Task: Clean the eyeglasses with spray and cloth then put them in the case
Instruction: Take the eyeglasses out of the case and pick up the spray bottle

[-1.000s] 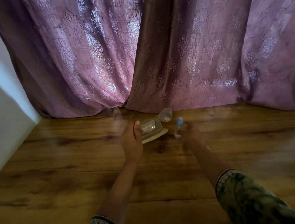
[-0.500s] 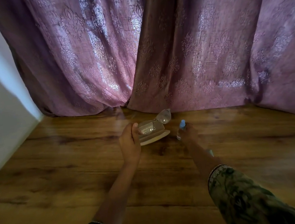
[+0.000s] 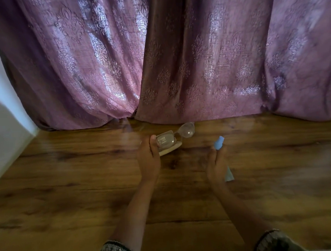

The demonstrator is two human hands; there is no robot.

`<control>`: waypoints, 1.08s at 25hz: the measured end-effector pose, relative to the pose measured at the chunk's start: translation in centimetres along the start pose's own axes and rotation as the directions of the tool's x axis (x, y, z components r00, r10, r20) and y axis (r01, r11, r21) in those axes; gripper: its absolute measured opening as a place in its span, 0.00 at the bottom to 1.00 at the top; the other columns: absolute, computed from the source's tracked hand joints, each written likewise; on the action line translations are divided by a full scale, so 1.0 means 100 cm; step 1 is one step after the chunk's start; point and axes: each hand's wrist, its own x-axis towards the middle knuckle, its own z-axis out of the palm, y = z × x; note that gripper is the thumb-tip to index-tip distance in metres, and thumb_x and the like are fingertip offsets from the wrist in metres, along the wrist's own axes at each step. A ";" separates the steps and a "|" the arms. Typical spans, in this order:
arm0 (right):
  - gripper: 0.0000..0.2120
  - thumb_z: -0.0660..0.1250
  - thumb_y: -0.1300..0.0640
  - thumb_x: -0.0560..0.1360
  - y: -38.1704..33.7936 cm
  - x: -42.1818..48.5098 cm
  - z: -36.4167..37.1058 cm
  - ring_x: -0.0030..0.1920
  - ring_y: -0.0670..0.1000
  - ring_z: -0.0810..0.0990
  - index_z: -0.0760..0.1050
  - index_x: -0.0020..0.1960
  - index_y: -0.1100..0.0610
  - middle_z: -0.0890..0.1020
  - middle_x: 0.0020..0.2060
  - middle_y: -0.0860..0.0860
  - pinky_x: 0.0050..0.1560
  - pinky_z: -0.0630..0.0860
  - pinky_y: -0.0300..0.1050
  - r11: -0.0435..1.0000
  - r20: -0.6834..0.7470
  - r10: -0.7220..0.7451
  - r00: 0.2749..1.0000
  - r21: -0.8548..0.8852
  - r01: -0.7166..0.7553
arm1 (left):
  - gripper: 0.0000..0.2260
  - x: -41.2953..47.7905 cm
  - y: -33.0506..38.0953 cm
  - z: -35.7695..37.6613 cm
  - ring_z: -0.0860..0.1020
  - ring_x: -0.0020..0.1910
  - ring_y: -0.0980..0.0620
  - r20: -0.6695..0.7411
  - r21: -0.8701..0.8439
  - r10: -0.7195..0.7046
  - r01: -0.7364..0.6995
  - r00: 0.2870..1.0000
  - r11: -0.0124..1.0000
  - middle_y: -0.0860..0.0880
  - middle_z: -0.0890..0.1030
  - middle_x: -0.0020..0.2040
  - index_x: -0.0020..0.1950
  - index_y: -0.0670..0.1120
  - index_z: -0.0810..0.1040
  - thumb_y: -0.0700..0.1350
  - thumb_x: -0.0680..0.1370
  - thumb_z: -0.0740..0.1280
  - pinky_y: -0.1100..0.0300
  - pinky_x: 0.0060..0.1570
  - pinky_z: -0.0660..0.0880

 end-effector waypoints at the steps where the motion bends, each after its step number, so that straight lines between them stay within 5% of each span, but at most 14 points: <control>1: 0.08 0.55 0.54 0.78 -0.004 -0.008 -0.004 0.33 0.46 0.70 0.65 0.44 0.59 0.70 0.33 0.48 0.35 0.69 0.36 0.999 0.022 -0.050 0.999 -0.001 0.050 | 0.21 -0.001 0.002 0.002 0.71 0.31 0.60 -0.001 -0.001 -0.001 0.001 1.000 1.000 0.56 0.71 0.31 0.39 0.42 0.72 0.55 0.78 0.49 0.72 0.31 0.65; 3: 0.09 0.56 0.52 0.77 -0.013 -0.022 -0.007 0.33 0.44 0.68 0.65 0.44 0.58 0.69 0.33 0.46 0.35 0.67 0.31 0.992 0.102 -0.128 0.986 0.035 0.125 | 0.19 -0.003 0.008 0.004 0.71 0.30 0.61 0.005 0.000 0.010 -0.010 1.000 1.000 0.58 0.70 0.30 0.39 0.44 0.71 0.54 0.78 0.50 0.73 0.31 0.65; 9: 0.07 0.64 0.50 0.73 -0.042 -0.039 -0.006 0.32 0.40 0.71 0.65 0.44 0.49 0.69 0.30 0.41 0.32 0.69 0.40 0.930 0.242 -0.363 0.900 0.033 0.366 | 0.12 -0.004 0.024 0.010 0.71 0.29 0.63 0.033 -0.003 0.039 -0.039 0.999 0.999 0.61 0.68 0.30 0.38 0.43 0.72 0.42 0.79 0.56 0.76 0.33 0.65; 13: 0.06 0.62 0.49 0.74 -0.050 -0.040 -0.005 0.32 0.42 0.70 0.68 0.44 0.51 0.70 0.32 0.40 0.34 0.70 0.43 0.918 0.179 -0.394 0.902 0.032 0.395 | 0.11 -0.004 0.032 0.011 0.73 0.31 0.65 0.045 -0.010 0.073 -0.072 0.996 0.997 0.60 0.68 0.29 0.37 0.47 0.68 0.43 0.79 0.55 0.75 0.32 0.65; 15: 0.08 0.60 0.47 0.76 -0.056 -0.040 -0.008 0.33 0.42 0.72 0.70 0.55 0.43 0.73 0.34 0.40 0.37 0.73 0.43 0.910 0.164 -0.413 0.896 0.082 0.405 | 0.11 -0.002 0.034 0.011 0.73 0.32 0.65 0.054 -0.026 0.069 -0.068 0.996 0.997 0.59 0.68 0.29 0.37 0.47 0.68 0.43 0.79 0.55 0.74 0.32 0.65; 18: 0.23 0.59 0.51 0.78 -0.068 -0.039 -0.010 0.30 0.42 0.70 0.58 0.71 0.40 0.70 0.33 0.37 0.36 0.70 0.34 0.877 0.224 -0.479 0.849 0.066 0.477 | 0.12 -0.002 0.038 0.013 0.71 0.28 0.61 0.071 -0.040 0.058 -0.056 0.996 0.998 0.58 0.69 0.28 0.36 0.47 0.68 0.45 0.79 0.54 0.73 0.31 0.64; 27: 0.21 0.62 0.52 0.75 -0.067 -0.033 -0.004 0.33 0.45 0.78 0.64 0.67 0.46 0.81 0.37 0.49 0.37 0.76 0.44 0.899 0.318 -0.394 0.862 -0.060 0.433 | 0.12 -0.003 0.043 0.012 0.72 0.30 0.64 0.074 -0.072 0.068 -0.062 0.995 0.995 0.58 0.67 0.27 0.35 0.46 0.67 0.44 0.79 0.54 0.73 0.31 0.64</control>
